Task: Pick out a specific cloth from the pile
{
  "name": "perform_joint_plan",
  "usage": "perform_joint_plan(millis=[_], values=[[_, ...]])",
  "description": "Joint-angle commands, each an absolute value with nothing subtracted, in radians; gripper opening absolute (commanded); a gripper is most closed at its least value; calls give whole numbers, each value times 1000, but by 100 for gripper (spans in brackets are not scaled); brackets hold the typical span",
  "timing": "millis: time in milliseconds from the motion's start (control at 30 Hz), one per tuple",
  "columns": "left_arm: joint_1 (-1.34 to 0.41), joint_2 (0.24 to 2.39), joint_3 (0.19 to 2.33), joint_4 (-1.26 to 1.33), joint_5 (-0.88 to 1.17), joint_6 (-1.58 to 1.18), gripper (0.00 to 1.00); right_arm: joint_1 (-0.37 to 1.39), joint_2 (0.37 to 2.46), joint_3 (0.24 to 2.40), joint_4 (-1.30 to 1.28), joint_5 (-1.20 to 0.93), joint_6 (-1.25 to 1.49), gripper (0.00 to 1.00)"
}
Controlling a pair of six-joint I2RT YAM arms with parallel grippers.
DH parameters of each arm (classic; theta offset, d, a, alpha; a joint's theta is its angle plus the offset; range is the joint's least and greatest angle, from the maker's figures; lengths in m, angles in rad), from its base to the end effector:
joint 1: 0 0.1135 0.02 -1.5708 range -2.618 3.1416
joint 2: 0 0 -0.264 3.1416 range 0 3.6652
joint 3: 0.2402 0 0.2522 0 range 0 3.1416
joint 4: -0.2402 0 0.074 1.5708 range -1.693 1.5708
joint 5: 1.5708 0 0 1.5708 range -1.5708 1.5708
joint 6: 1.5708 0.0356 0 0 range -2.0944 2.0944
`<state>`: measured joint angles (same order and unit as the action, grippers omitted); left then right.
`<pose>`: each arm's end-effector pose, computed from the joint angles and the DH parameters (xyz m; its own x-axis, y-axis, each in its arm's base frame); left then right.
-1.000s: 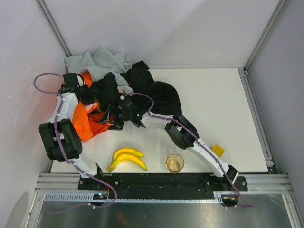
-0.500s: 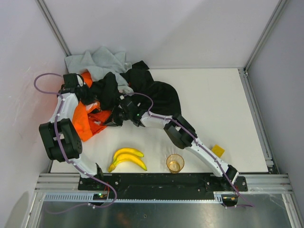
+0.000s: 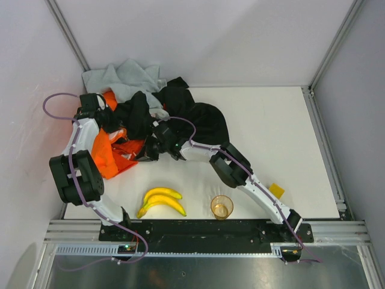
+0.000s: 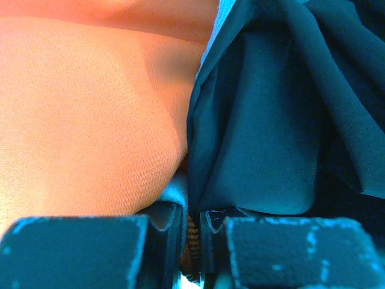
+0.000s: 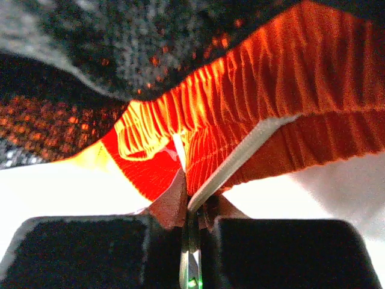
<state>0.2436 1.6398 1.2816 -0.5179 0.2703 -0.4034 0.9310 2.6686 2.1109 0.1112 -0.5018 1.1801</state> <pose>0.3497 0.0771 0.2640 -0.6596 -0.5537 -0.5082 -0.3539 0.8254 -0.4400 0.3382 0.4831 0.1096 -0.9880 0.0303 -0.1514 -0.1281 0.3871 0.9131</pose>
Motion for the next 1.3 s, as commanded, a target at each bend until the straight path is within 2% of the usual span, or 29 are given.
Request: perform_joint_plan(millis=[0,567,1267], values=[[249,1625,1289,-370,310,-428,1,917,2529,2058,56,-498,1096,0],[248,1636,1285,-369,304,-428,1,914,2206,1872,-137,-382,873,0],[253,1639,1289,-370,309,-428,1,898,1929,1862,-262,-315,773,0]])
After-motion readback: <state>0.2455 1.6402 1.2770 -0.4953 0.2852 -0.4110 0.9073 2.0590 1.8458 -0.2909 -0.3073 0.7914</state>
